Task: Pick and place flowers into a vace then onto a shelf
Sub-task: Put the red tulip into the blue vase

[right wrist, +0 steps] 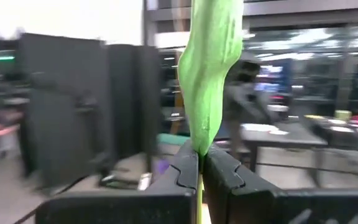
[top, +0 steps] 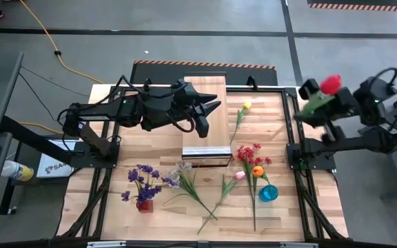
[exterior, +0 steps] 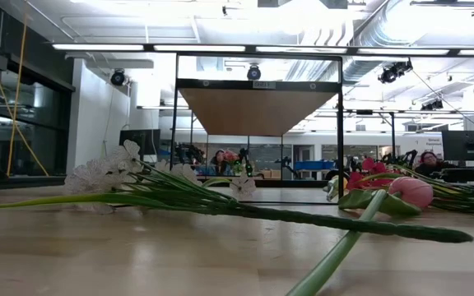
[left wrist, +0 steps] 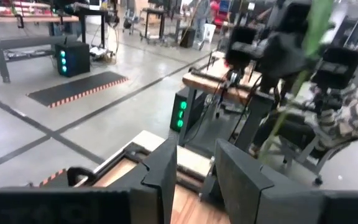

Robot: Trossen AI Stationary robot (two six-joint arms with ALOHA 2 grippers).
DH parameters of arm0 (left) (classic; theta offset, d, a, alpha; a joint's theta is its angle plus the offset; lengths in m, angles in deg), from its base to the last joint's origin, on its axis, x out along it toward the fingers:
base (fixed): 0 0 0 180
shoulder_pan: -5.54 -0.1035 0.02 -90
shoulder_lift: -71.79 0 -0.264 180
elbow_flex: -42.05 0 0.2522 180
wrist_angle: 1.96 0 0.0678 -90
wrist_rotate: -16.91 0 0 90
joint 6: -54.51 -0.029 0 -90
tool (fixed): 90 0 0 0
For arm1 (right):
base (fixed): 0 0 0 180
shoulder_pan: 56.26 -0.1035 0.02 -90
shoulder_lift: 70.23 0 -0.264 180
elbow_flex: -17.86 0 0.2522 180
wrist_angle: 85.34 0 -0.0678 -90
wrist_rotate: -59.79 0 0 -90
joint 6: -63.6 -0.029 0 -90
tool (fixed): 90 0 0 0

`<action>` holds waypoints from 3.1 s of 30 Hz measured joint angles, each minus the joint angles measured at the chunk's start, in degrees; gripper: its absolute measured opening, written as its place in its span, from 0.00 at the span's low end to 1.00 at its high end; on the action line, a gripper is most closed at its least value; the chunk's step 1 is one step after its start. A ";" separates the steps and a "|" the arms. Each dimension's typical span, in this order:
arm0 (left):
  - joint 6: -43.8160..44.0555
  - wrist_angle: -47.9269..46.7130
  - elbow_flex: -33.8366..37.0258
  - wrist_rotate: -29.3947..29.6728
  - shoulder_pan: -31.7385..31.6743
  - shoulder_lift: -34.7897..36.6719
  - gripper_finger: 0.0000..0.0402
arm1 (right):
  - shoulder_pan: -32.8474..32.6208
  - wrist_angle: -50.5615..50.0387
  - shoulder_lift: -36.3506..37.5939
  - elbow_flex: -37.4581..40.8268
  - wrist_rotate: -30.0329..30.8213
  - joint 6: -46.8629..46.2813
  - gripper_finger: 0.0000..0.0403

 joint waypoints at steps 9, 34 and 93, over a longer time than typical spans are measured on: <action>3.08 -4.82 0.00 0.09 0.00 0.44 0.35 | -0.99 -12.16 6.61 0.00 -9.70 -3.02 0.00; 4.74 -6.24 0.00 -0.02 0.00 0.48 0.34 | -0.99 -41.97 10.04 0.11 -2.58 -3.23 0.00; 6.27 -6.33 0.00 -1.02 0.00 0.66 0.34 | -0.97 23.93 36.83 50.80 -14.88 -30.67 0.00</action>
